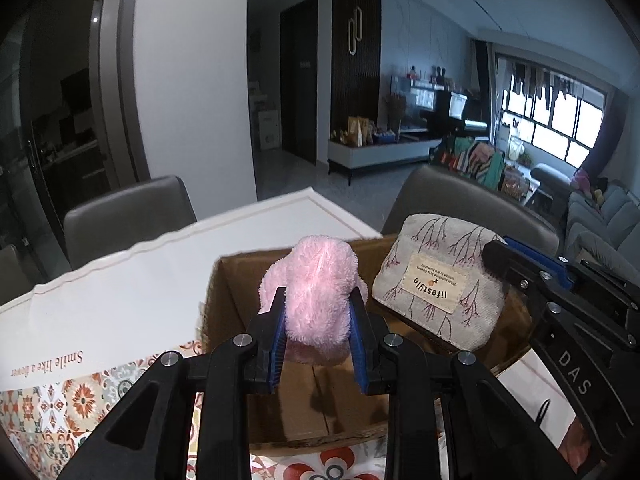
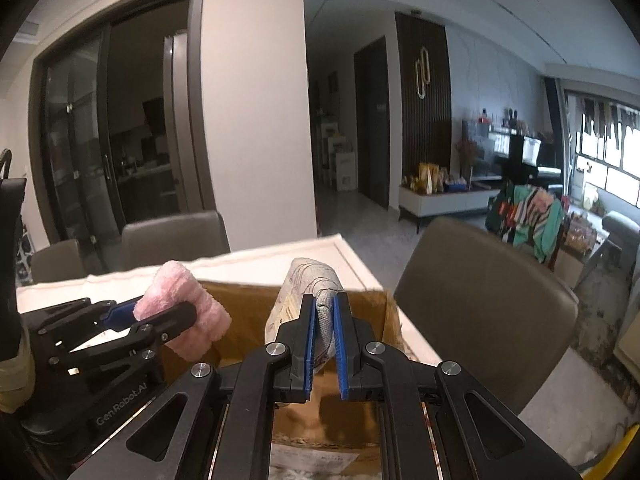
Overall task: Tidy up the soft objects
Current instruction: 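Open both tools to drop the headband and pouch into the box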
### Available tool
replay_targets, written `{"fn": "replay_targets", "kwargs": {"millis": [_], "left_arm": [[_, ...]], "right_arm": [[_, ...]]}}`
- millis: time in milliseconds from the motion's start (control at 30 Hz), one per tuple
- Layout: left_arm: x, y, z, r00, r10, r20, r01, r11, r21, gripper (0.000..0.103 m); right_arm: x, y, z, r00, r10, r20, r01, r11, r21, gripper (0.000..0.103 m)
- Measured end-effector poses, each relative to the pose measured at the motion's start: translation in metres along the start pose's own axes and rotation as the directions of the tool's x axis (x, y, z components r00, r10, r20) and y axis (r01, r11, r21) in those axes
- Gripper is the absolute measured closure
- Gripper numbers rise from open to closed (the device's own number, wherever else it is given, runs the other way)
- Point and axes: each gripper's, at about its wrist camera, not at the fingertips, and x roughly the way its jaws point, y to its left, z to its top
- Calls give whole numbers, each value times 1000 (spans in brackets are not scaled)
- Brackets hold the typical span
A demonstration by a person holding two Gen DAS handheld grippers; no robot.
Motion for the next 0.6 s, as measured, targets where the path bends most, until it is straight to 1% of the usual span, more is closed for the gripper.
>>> {"fn": "replay_targets", "kwargs": {"millis": [133,267,367,400,467,533,600], "left_arm": [[9,1,-6,999,-2,-39,2,1000,9,74],[12,3,-9,999,-5,-54,5,1000,4,70],[13,1,-9,998,-3,-60,3,1000,8,63],[13,1,-10,998,1,-59,0,1000,9,60],[14,0,-8,998,8,-58,-8,1000,13,58],[12,-1,-8,998,13,-53,-12,1000,16,53],[9,0,-8,999,19,-51,-18,1000,18,49]], "right_arm": [[13,0,-9,998,3,-55,-3,1000,-6,93],[22,-1,-16,995,10,-103,-11,1000,-6,93],[23,-3,-19,992,18,-124,-18,1000,2,91],[23,-4,-19,992,20,-125,-19,1000,7,90],[23,-6,-18,991,21,-131,-21,1000,7,86],[22,-7,-17,992,12,-129,-12,1000,4,78],[21,-8,-15,992,7,-125,-6,1000,5,75]]}}
